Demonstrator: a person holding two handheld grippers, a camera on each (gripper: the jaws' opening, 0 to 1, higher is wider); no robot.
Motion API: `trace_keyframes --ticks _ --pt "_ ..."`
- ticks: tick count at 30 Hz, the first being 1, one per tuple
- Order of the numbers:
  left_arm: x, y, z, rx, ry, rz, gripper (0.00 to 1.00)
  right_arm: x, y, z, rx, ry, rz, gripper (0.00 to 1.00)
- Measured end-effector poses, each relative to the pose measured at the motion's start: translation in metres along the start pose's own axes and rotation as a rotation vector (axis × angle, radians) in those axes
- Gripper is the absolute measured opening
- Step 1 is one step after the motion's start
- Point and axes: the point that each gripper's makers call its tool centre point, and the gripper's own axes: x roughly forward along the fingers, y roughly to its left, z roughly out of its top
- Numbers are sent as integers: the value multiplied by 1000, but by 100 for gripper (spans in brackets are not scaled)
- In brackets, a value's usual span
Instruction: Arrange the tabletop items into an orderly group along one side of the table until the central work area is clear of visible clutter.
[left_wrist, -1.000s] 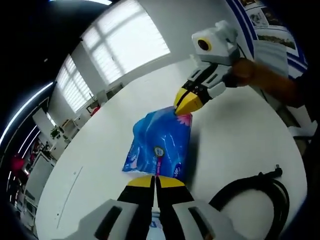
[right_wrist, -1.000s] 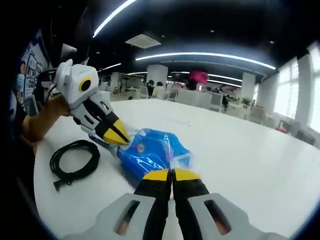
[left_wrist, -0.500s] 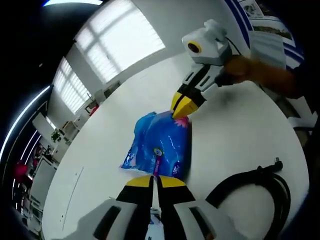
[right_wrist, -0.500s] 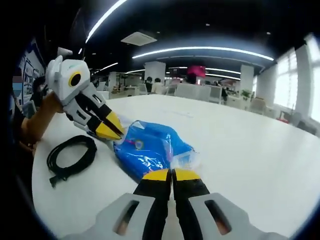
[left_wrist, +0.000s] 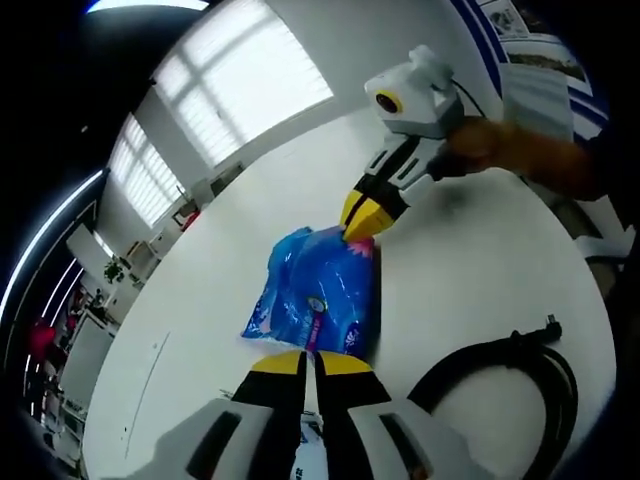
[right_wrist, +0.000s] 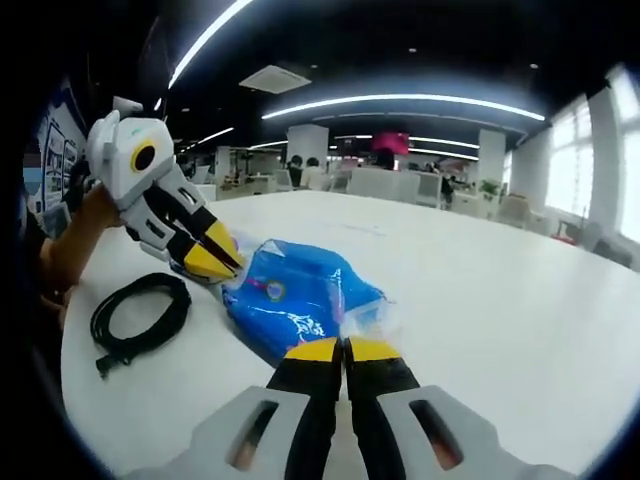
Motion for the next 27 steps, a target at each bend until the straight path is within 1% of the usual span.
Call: trace_keyframes --ticks 2,4,6,8,10,11,12,14,16,17,19,20,22,24,27 --pt "0 0 0 8 0 -1 3 -1 0 0 16 -4 0 0" --pt "-2 0 0 14 1 -2 7 -2 0 0 23 -5 -4 1" --pt "-5 1 2 14 -9 3 10 -3 -2 1 39 -8 -11 4" --pt "-13 5 8 2 -43 24 12 -8 -5 6 63 -24 -31 12" --pt "-18 4 11 -13 -61 5 13 -12 -5 10 82 -38 -39 14" --pt "-22 3 14 -31 -85 -4 13 -14 -5 13 95 -52 -48 14" --pt "-26 2 16 -44 -102 -8 14 -16 -2 18 90 -70 -40 15" --pt "-31 -2 17 -58 -116 -23 18 -19 -4 18 111 -64 -35 22" --pt "-38 -7 17 -81 -141 -47 20 -24 -2 21 100 -66 -36 26" --pt "-40 -9 15 -88 -141 -59 21 -27 0 21 92 -62 -37 28" --pt "-46 -8 13 -101 -166 -63 24 -33 7 23 68 -64 -22 30" --pt "-51 -10 13 -106 -184 -78 26 -37 15 26 75 -74 5 32" --pt "-60 -12 13 -125 -220 -81 30 -42 25 31 74 -95 16 36" --pt "-65 -14 12 -128 -220 -86 30 -45 31 30 51 -84 10 41" --pt "-67 -12 13 -122 -223 -77 32 -48 38 31 30 -80 14 43"
